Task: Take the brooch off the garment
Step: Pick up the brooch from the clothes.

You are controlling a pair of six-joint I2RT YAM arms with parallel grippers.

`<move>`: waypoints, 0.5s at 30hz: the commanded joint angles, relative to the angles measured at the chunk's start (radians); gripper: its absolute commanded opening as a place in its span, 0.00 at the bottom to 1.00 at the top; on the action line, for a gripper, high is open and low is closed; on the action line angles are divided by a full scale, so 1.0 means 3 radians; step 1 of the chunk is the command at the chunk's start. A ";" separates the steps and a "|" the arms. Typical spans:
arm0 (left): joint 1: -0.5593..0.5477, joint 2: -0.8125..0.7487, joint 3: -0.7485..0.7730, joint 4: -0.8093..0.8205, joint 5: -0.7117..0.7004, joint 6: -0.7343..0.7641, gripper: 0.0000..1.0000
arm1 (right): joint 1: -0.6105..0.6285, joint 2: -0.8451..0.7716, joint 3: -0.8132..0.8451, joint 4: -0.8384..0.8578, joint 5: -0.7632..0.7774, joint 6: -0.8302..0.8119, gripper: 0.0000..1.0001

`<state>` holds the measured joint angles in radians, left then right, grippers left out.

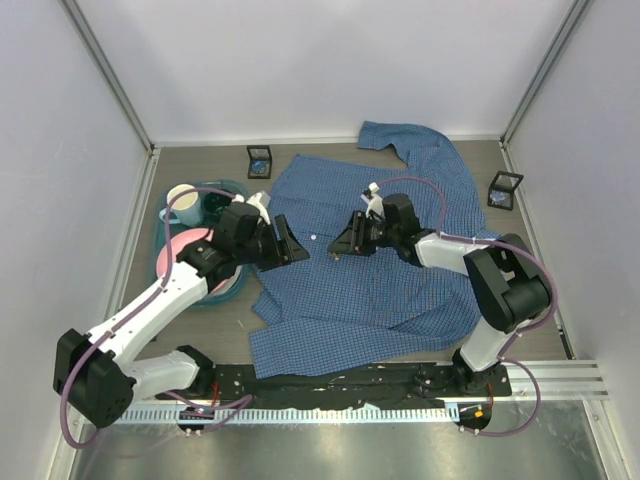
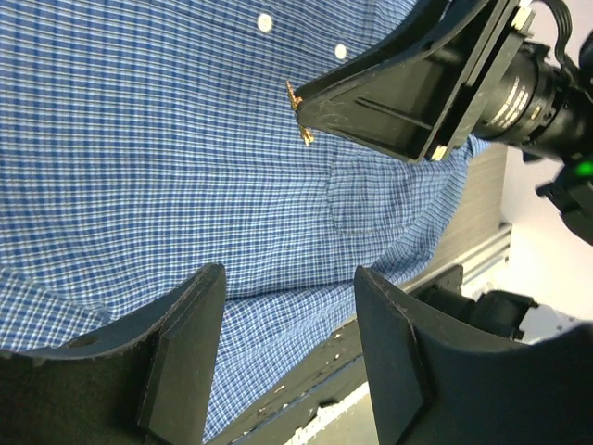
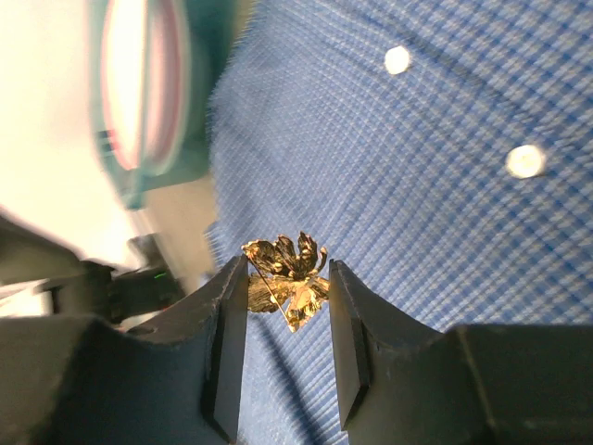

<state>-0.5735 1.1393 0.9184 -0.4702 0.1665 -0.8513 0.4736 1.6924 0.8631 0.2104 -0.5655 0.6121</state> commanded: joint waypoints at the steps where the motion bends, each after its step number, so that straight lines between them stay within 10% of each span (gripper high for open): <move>1: 0.0020 -0.0100 -0.0217 0.0890 0.0574 0.0178 0.61 | -0.0126 -0.0114 -0.0259 0.1671 -0.1131 0.1167 0.26; 9: 0.0112 -0.0632 -0.0556 0.1445 0.0820 0.0490 0.63 | -0.0152 0.0274 -0.0555 0.4669 -0.1367 0.3812 0.27; 15: 0.0357 -0.0827 -0.0520 0.1455 0.1234 0.0756 0.63 | -0.0040 0.0188 -0.0540 0.4862 -0.1454 0.3967 0.26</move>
<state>-0.5076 0.9230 0.7471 -0.1017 0.4286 -0.7132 0.4412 1.7813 0.6937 1.2026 -0.9504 1.6291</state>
